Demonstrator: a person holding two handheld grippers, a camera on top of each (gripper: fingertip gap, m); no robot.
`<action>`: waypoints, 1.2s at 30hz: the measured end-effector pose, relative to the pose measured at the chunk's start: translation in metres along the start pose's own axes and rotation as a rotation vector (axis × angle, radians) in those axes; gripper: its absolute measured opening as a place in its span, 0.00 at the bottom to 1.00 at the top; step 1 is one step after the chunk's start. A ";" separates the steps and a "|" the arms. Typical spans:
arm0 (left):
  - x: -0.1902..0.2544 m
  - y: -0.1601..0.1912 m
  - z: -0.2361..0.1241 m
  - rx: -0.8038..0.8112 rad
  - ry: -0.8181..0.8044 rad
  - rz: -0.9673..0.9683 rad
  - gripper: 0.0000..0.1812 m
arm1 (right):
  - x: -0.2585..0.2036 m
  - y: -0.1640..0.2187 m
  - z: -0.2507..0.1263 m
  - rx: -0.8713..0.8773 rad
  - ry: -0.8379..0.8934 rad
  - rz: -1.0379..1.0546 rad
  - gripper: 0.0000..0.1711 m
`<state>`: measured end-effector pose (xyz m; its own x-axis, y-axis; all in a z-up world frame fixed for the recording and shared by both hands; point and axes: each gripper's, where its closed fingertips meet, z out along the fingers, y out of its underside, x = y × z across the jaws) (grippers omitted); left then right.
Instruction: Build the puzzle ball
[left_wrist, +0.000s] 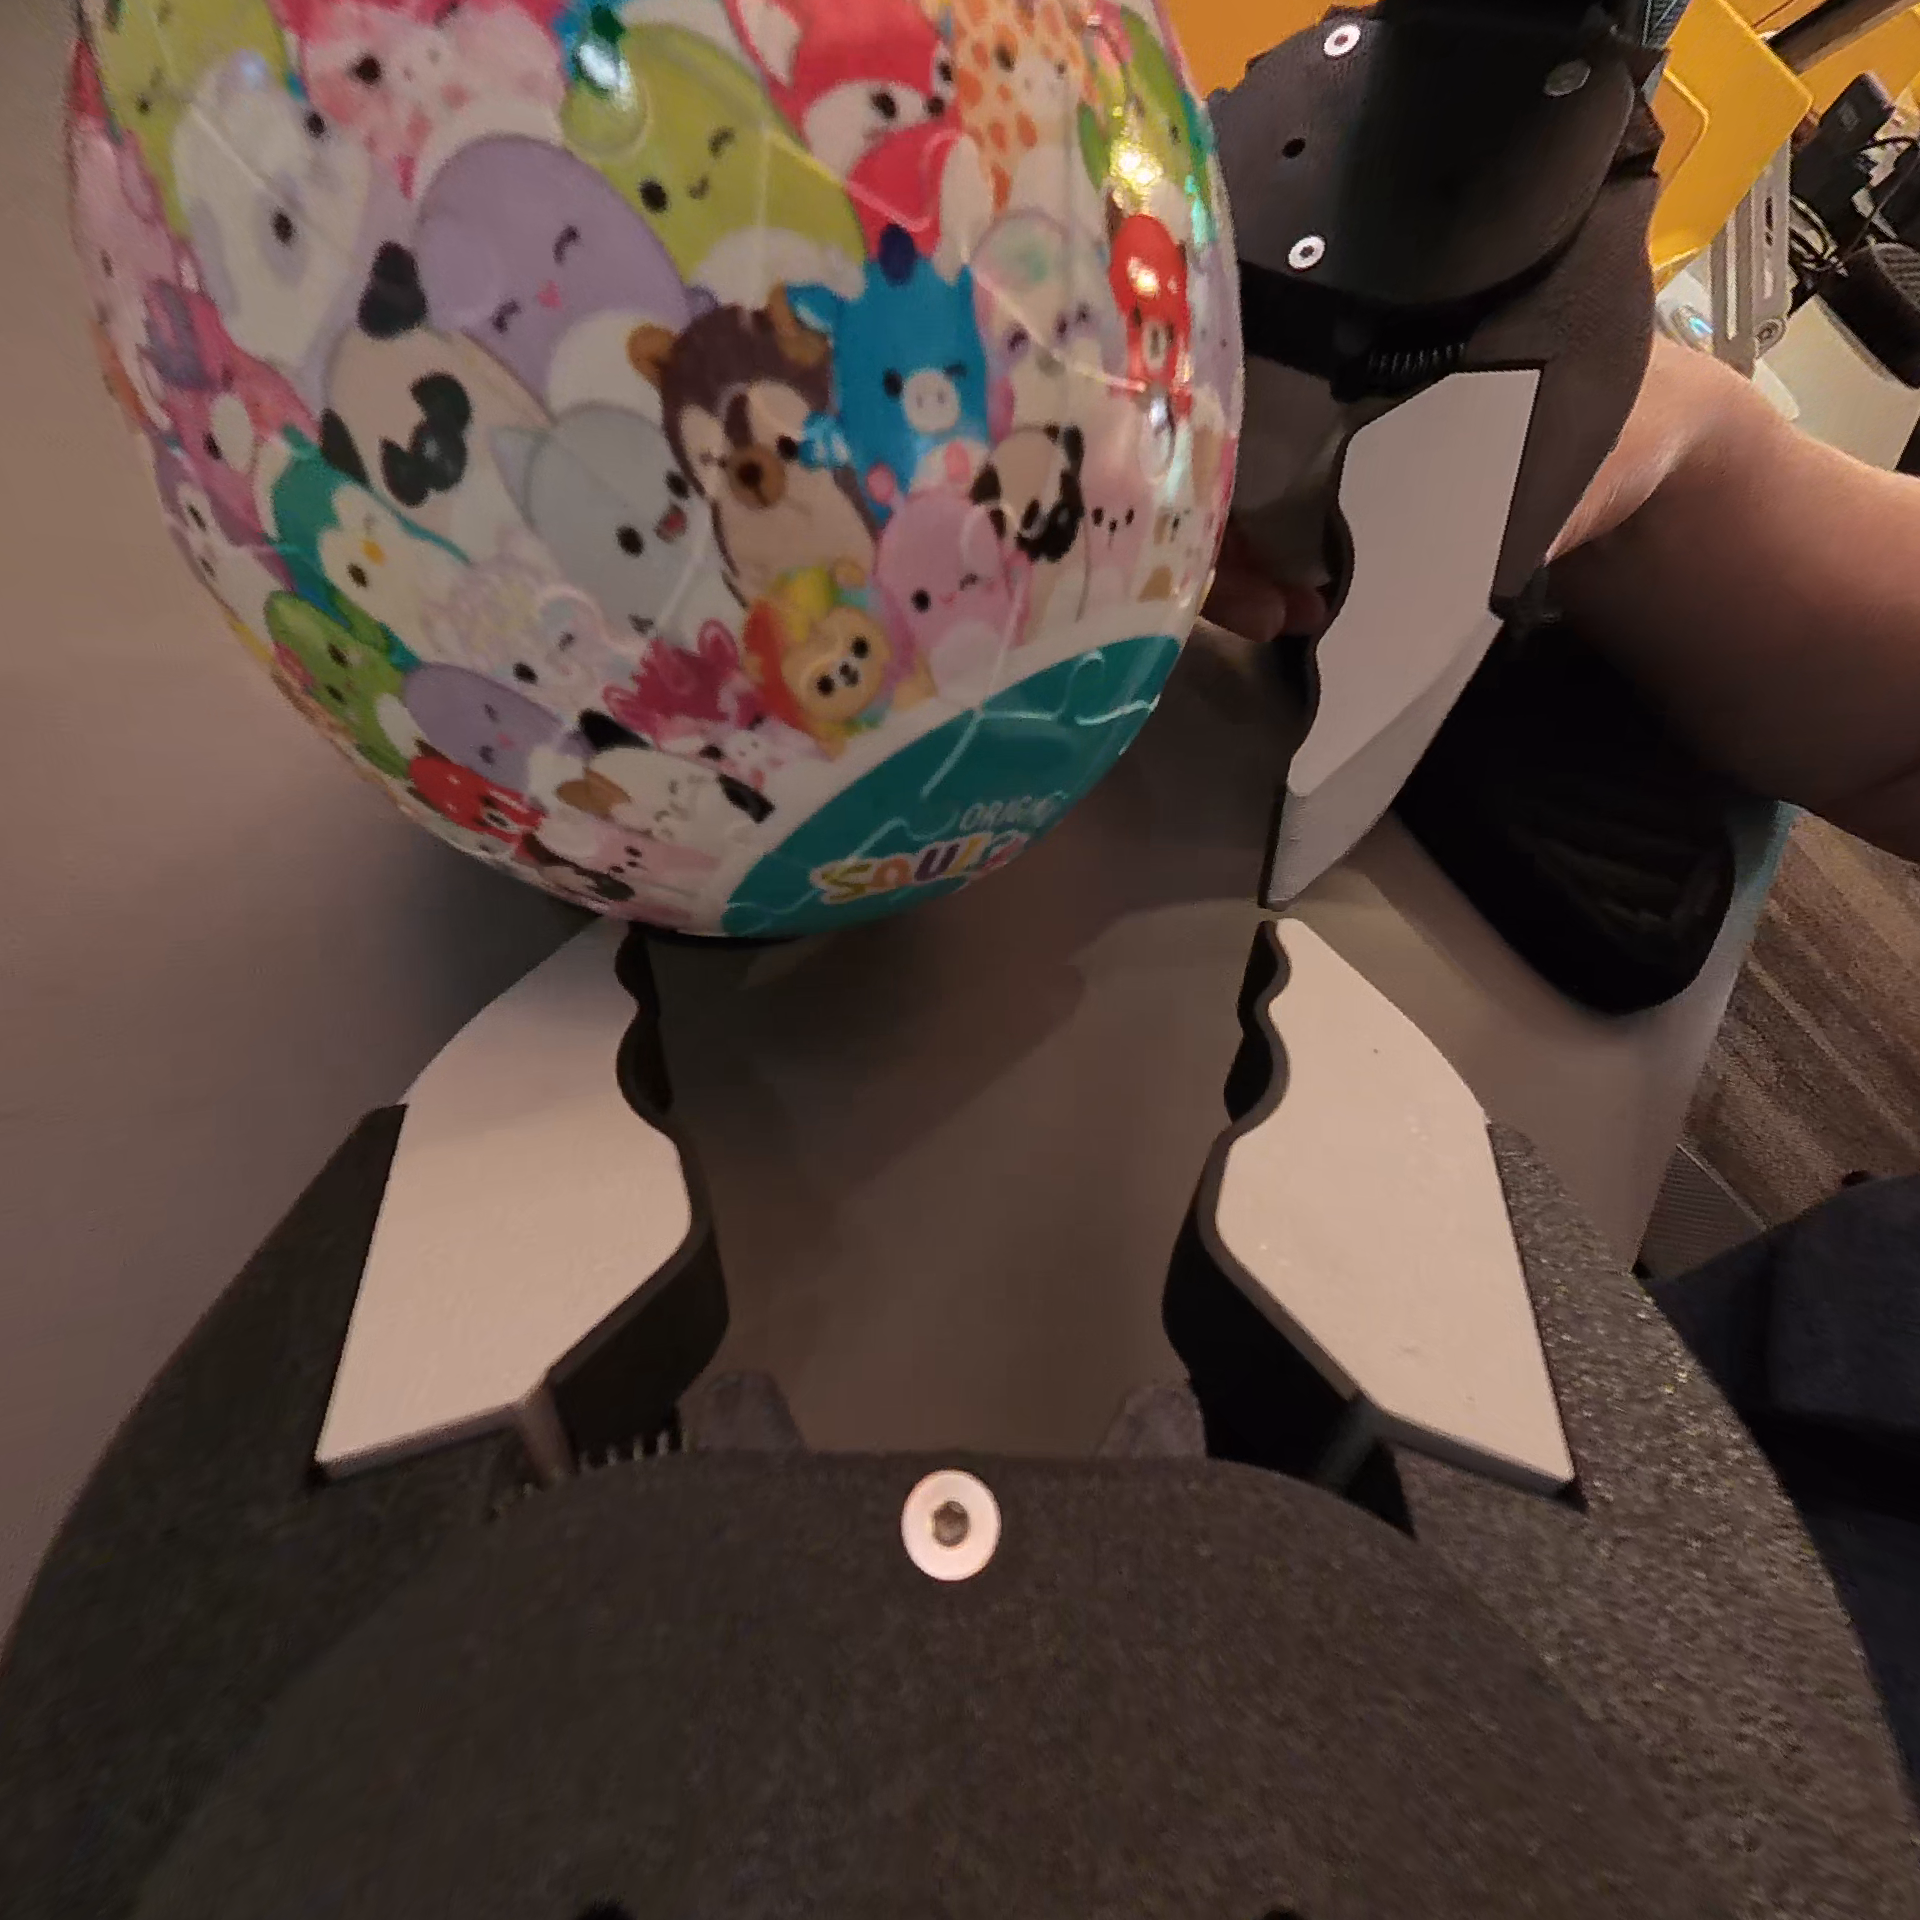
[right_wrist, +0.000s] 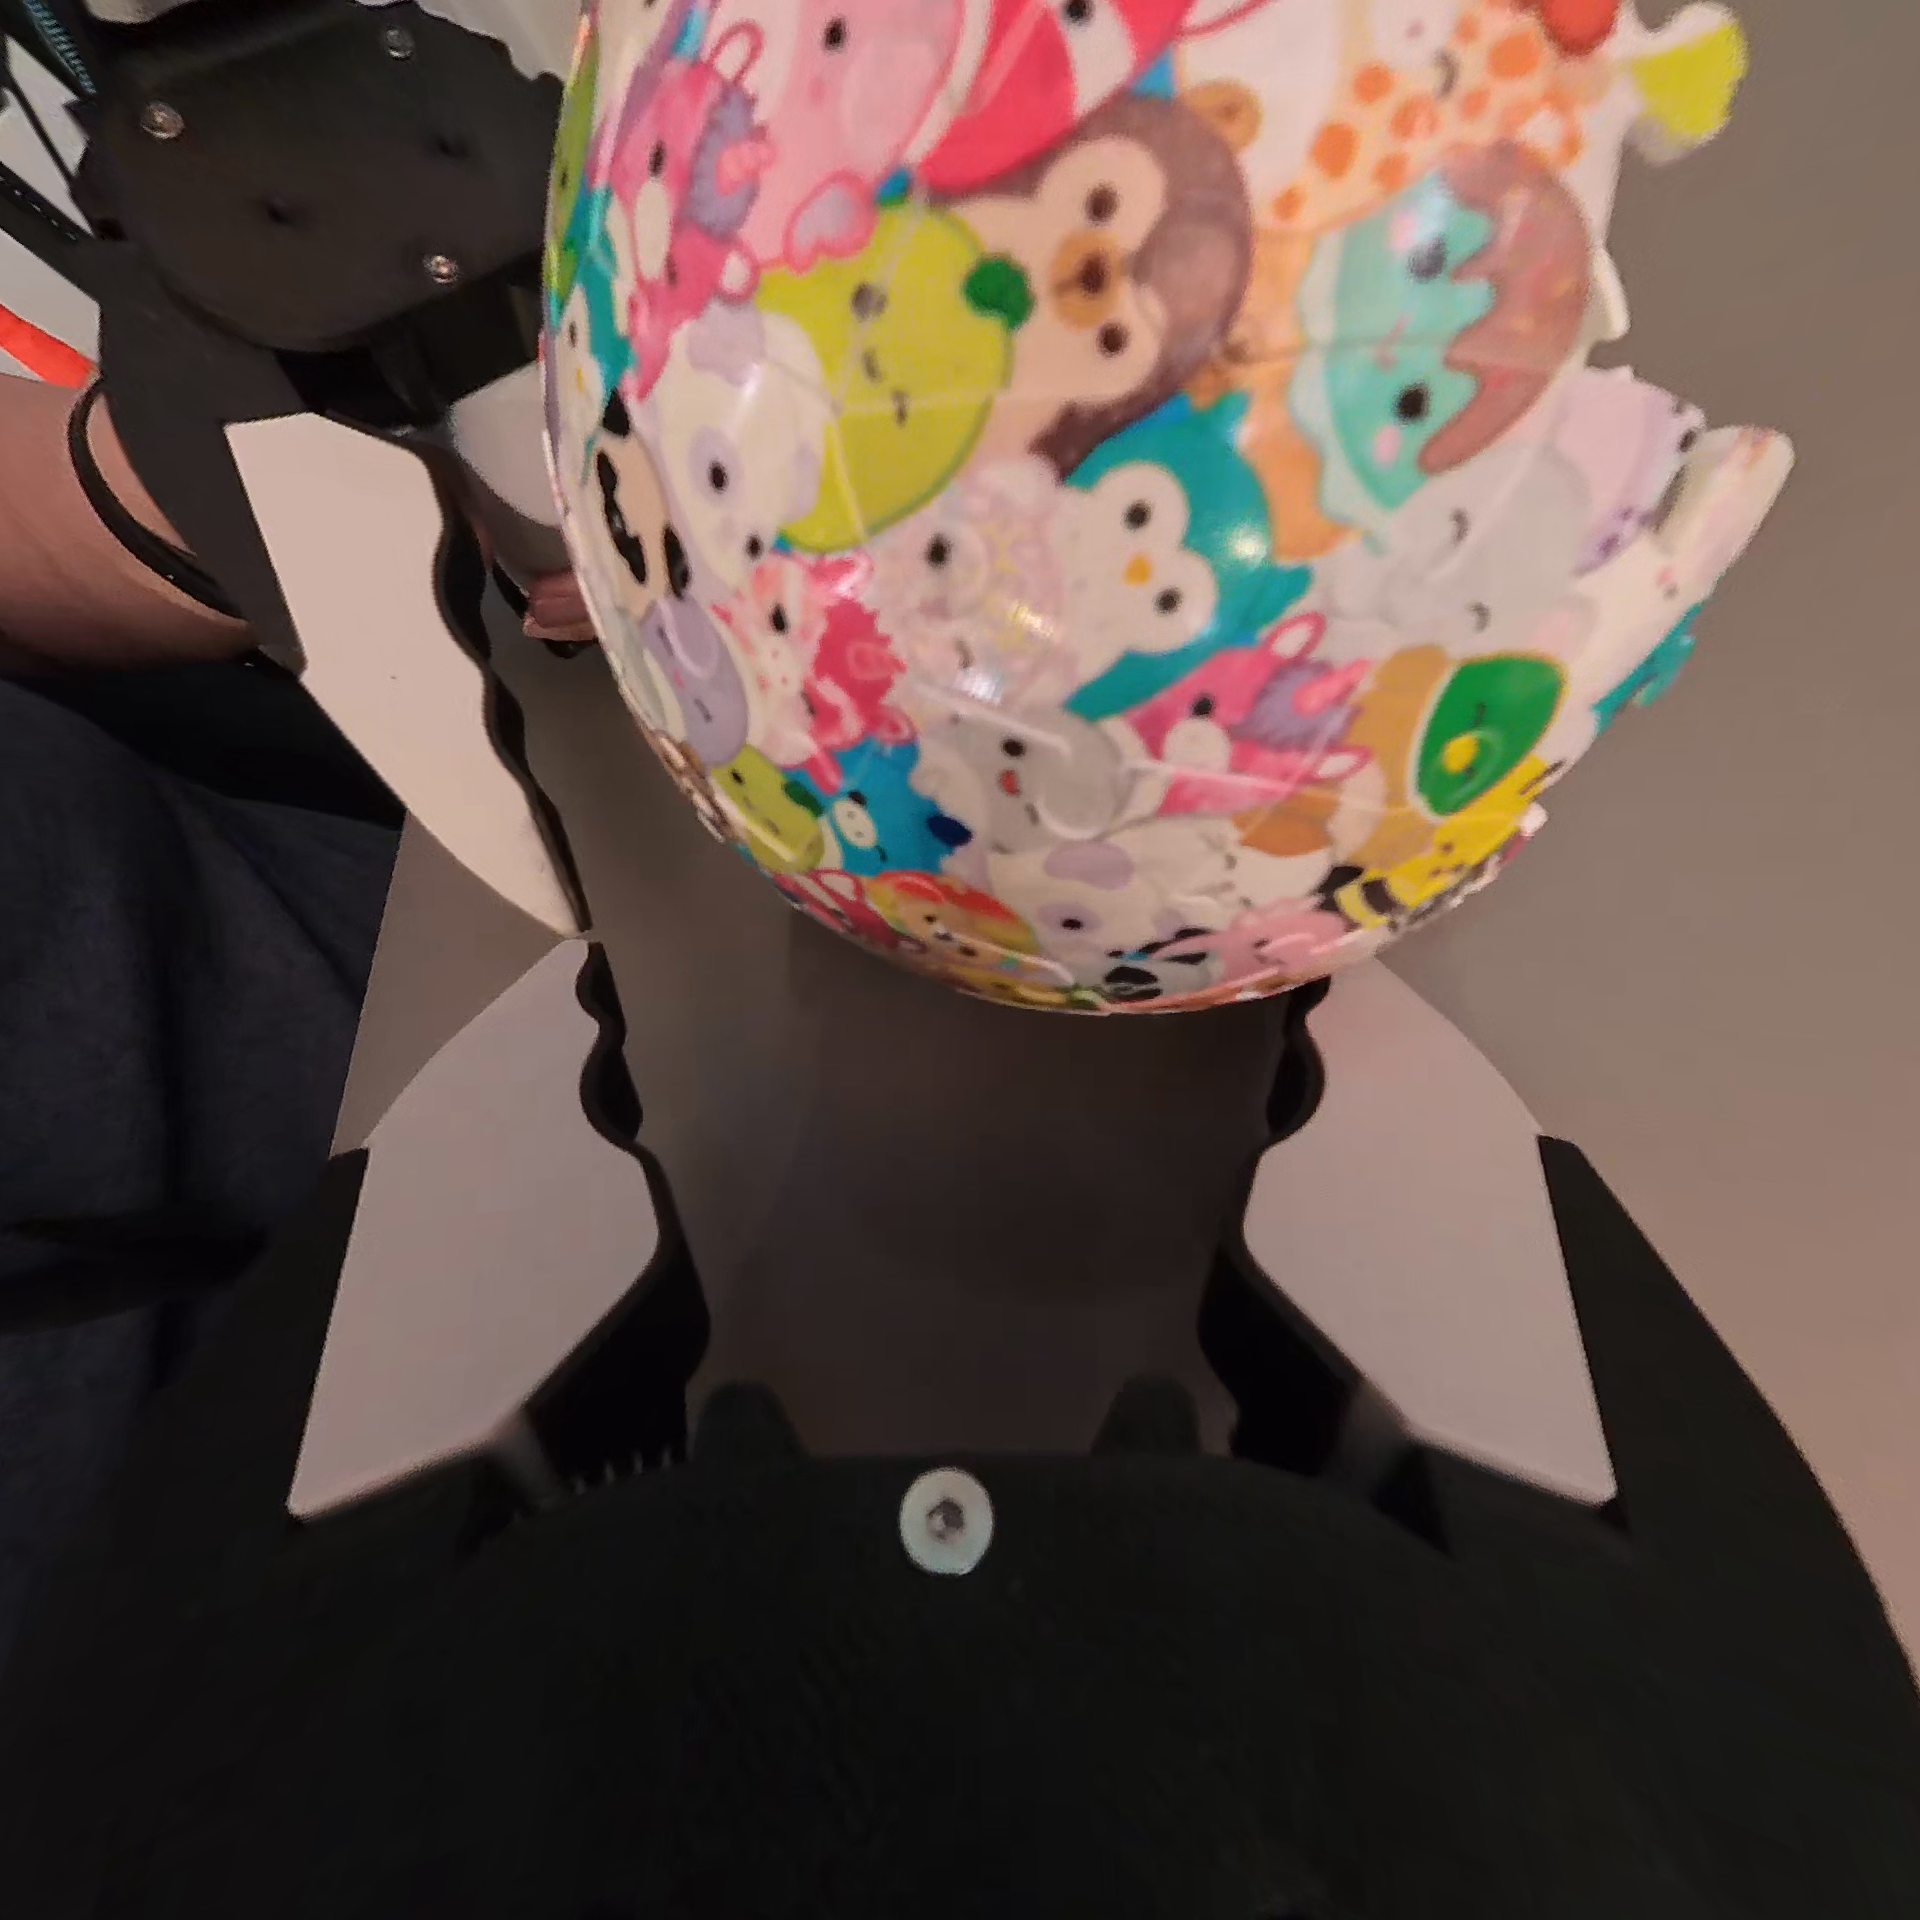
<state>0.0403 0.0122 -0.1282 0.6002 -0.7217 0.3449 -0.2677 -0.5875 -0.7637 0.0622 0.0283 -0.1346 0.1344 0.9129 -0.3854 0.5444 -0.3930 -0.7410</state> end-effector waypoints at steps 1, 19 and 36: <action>0.000 0.000 0.000 0.000 0.006 -0.001 0.59 | 0.000 0.000 0.000 0.001 -0.001 0.003 0.71; -0.013 -0.002 0.001 -0.047 0.072 -0.001 0.56 | -0.009 0.003 0.000 0.023 0.041 0.122 0.70; 0.002 -0.022 -0.026 0.085 -0.125 0.102 0.60 | -0.001 -0.024 -0.040 0.235 0.127 0.059 0.67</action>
<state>0.0274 0.0145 -0.0963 0.6640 -0.7214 0.1967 -0.2705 -0.4770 -0.8363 0.0818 0.0412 -0.0940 0.2711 0.8882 -0.3710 0.3271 -0.4475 -0.8323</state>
